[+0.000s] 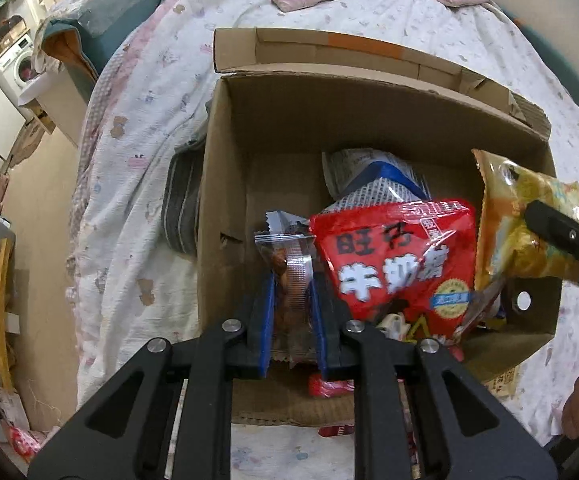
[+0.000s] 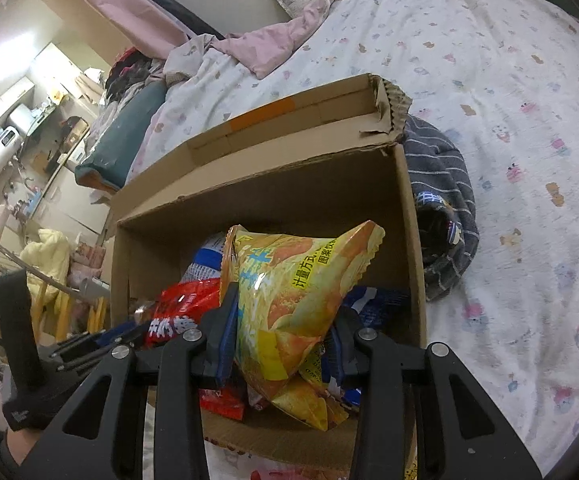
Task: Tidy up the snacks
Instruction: 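Carry both held snacks over the cardboard box, then open both tools to drop the snacks into the box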
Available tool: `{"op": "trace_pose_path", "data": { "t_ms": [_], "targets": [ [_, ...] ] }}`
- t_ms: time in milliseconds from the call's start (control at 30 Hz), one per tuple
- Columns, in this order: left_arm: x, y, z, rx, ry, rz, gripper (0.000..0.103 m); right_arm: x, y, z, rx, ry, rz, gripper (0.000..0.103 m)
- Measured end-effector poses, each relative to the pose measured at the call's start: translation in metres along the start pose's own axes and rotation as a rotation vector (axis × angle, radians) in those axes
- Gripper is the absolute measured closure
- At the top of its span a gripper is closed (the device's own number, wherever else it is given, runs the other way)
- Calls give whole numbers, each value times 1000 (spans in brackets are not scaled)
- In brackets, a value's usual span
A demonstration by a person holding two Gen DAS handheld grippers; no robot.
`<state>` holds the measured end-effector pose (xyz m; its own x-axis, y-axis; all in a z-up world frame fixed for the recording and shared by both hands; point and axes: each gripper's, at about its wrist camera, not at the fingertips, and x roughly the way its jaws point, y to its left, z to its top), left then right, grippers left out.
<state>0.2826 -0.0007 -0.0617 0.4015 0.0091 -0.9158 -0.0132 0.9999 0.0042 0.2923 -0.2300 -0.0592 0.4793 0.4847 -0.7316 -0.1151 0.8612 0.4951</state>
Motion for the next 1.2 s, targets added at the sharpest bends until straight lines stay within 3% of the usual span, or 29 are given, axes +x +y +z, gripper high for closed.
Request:
{"op": "trace_pose_path", "data": {
  "t_ms": [167,367,500,567,633,667,733,1200],
  "targets": [
    [-6,-5,1,20,-10,-25,84,3,-2,4,16,3,21,63],
    [-20,-11,-2,34,-40,-24,55,0,-3,5,34,-20,47,60],
    [-30,-7,-1,12,-78,-24,35,-4,-5,7,44,-38,57,44],
    [-33,-3,-1,-6,-88,-34,32,-5,-4,7,44,-44,62,37],
    [-35,1,0,-20,-92,-83,32,-8,-2,7,39,-54,65,16],
    [-36,4,1,-36,-96,-106,32,-10,-2,7,39,-63,63,10],
    [-39,10,2,-73,-111,-106,20,-16,-1,9,33,-95,60,4],
    [-44,8,0,-63,-127,-120,19,-20,4,10,-5,-101,55,4]
  ]
}}
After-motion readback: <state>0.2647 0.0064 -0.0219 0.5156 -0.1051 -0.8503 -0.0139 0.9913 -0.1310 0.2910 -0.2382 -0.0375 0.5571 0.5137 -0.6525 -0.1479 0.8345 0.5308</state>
